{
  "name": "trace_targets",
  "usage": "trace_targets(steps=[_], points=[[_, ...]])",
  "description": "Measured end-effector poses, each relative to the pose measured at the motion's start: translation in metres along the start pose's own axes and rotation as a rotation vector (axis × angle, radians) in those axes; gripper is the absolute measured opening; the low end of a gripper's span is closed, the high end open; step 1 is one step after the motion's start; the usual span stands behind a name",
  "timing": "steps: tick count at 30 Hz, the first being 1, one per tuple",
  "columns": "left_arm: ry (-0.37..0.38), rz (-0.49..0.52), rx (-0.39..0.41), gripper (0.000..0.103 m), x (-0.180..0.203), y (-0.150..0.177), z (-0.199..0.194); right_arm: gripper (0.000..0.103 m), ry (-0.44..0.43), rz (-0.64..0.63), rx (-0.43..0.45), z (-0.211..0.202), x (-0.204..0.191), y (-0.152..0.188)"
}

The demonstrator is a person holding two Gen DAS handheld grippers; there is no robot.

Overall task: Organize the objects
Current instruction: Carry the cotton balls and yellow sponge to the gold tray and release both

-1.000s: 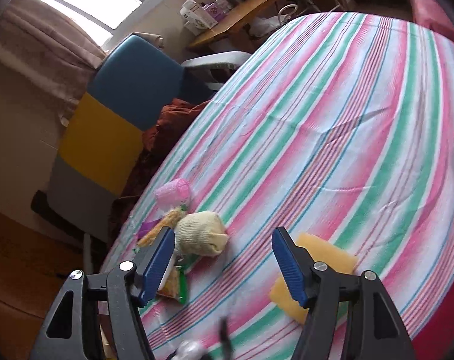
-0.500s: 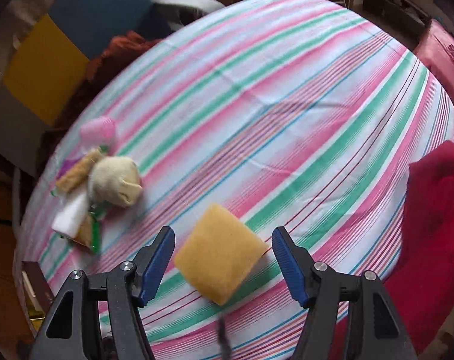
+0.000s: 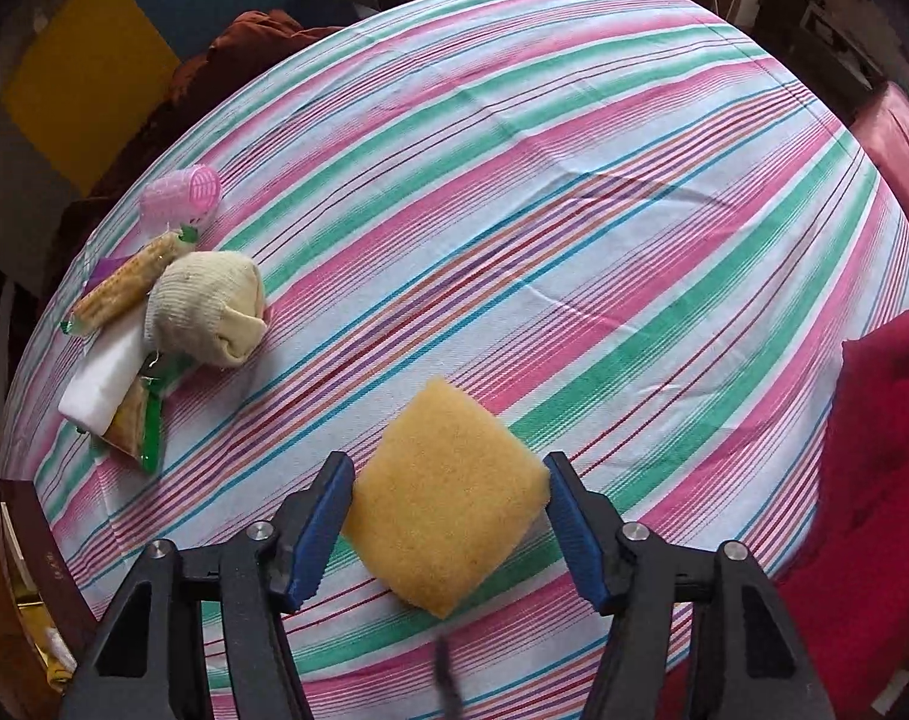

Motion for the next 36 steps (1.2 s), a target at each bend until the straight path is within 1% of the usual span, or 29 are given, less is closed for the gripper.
trace_targets(steps=[2,4,6,9,10,13,16,19,21,22,25,27,29,31,32,33,35,36], points=[[-0.006,-0.006,0.017,0.038,-0.002,0.0,-0.009,0.059,-0.046,0.009,0.022,-0.005,0.0,0.0],[-0.019,-0.014,0.038,0.038,-0.005,-0.001,-0.021,0.059,-0.098,0.01,0.089,-0.02,0.0,0.001],[-0.036,-0.027,0.06,0.038,-0.011,-0.001,-0.034,0.059,-0.141,0.0,0.126,-0.031,-0.005,0.005],[-0.069,-0.061,0.098,0.039,-0.026,-0.001,-0.054,0.059,-0.225,-0.062,0.16,-0.05,-0.026,0.019],[-0.08,-0.073,0.11,0.039,-0.031,-0.001,-0.061,0.059,-0.254,-0.092,0.173,-0.059,-0.04,0.025],[-0.133,-0.12,0.151,0.039,-0.052,0.001,-0.084,0.059,-0.355,-0.198,0.205,-0.089,-0.099,0.04],[-0.196,-0.182,0.191,0.039,-0.08,0.006,-0.109,0.059,-0.446,-0.33,0.231,-0.117,-0.16,0.065],[-0.273,-0.246,0.228,0.039,-0.113,0.014,-0.137,0.059,-0.527,-0.478,0.244,-0.143,-0.219,0.104],[-0.326,-0.296,0.251,0.039,-0.138,0.021,-0.154,0.059,-0.56,-0.554,0.243,-0.152,-0.25,0.125],[-0.348,-0.316,0.262,0.039,-0.148,0.024,-0.162,0.059,-0.574,-0.608,0.239,-0.158,-0.269,0.143],[-0.416,-0.363,0.284,0.039,-0.177,0.032,-0.182,0.059,-0.585,-0.707,0.221,-0.16,-0.31,0.173],[-0.454,-0.386,0.288,0.039,-0.194,0.035,-0.192,0.06,-0.571,-0.77,0.217,-0.159,-0.334,0.195],[-0.482,-0.408,0.298,0.042,-0.208,0.037,-0.201,0.062,-0.558,-0.812,0.218,-0.156,-0.353,0.209],[-0.509,-0.423,0.314,0.047,-0.219,0.037,-0.21,0.064,-0.539,-0.854,0.234,-0.155,-0.367,0.223],[-0.527,-0.426,0.324,0.056,-0.222,0.039,-0.216,0.067,-0.529,-0.875,0.245,-0.154,-0.372,0.23],[-0.542,-0.43,0.337,0.062,-0.224,0.04,-0.222,0.073,-0.518,-0.896,0.254,-0.154,-0.377,0.238],[-0.563,-0.43,0.356,0.067,-0.225,0.043,-0.231,0.081,-0.505,-0.929,0.274,-0.152,-0.379,0.244],[-0.582,-0.429,0.362,0.072,-0.224,0.044,-0.235,0.082,-0.5,-0.939,0.284,-0.15,-0.38,0.247]])
Point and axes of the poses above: each gripper's, at about its wrist camera, not at the fingertips, and z roughly the way its jaws point, x to its right, y to its underside, the point moved 7 cm from there along z, roughly the way its jaws point, and after that the axes turned 12 degrees about y, right-handed, at the moved point
